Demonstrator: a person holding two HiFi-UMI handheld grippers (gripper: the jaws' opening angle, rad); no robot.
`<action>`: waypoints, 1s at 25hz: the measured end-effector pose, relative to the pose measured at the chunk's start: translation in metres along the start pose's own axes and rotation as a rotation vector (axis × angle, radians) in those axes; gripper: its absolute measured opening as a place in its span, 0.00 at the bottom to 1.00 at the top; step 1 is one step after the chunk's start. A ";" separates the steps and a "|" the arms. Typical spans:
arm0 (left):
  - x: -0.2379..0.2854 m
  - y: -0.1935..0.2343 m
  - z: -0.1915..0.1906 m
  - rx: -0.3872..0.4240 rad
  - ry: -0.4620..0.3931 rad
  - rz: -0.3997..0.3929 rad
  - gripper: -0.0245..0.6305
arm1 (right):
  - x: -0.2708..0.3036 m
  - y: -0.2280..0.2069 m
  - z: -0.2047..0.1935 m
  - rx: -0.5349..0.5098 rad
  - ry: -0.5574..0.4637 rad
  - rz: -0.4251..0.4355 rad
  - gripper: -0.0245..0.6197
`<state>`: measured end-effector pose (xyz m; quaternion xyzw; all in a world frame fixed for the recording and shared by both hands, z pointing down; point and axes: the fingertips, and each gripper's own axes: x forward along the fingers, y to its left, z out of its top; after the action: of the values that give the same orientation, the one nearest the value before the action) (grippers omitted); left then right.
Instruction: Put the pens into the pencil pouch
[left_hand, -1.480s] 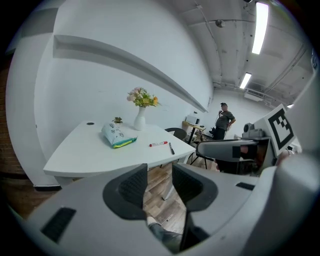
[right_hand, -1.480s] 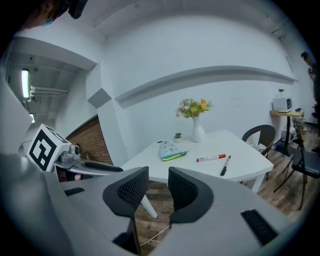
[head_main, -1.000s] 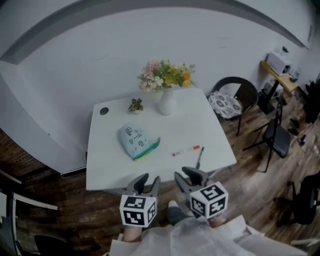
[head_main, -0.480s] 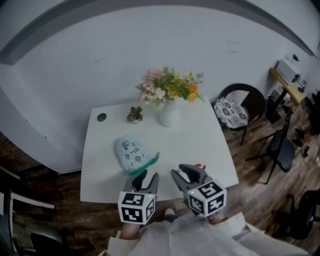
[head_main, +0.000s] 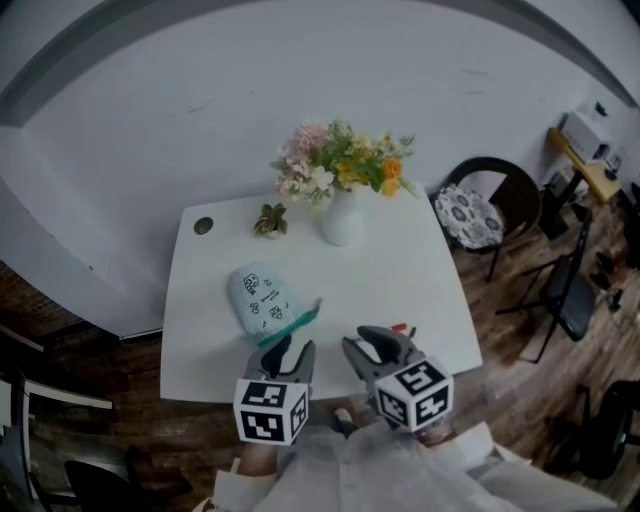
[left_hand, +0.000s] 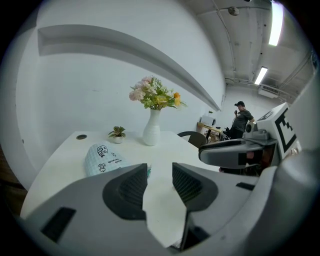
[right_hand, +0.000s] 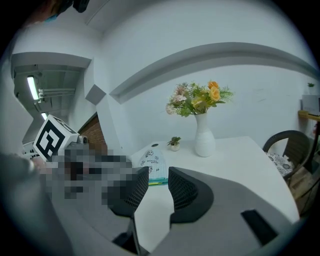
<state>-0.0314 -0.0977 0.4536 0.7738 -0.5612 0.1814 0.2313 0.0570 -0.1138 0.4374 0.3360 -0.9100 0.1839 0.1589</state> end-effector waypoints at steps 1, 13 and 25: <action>0.001 0.001 -0.001 0.001 0.004 -0.003 0.25 | 0.000 -0.001 -0.001 0.001 0.005 -0.002 0.20; 0.017 0.011 0.001 0.033 0.050 -0.075 0.25 | 0.010 -0.021 0.000 0.071 0.001 -0.102 0.20; 0.025 0.036 0.013 0.089 0.086 -0.111 0.25 | 0.026 -0.022 0.011 0.075 0.021 -0.121 0.20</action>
<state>-0.0575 -0.1338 0.4618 0.8047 -0.4983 0.2263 0.2302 0.0511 -0.1484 0.4435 0.3940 -0.8788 0.2113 0.1666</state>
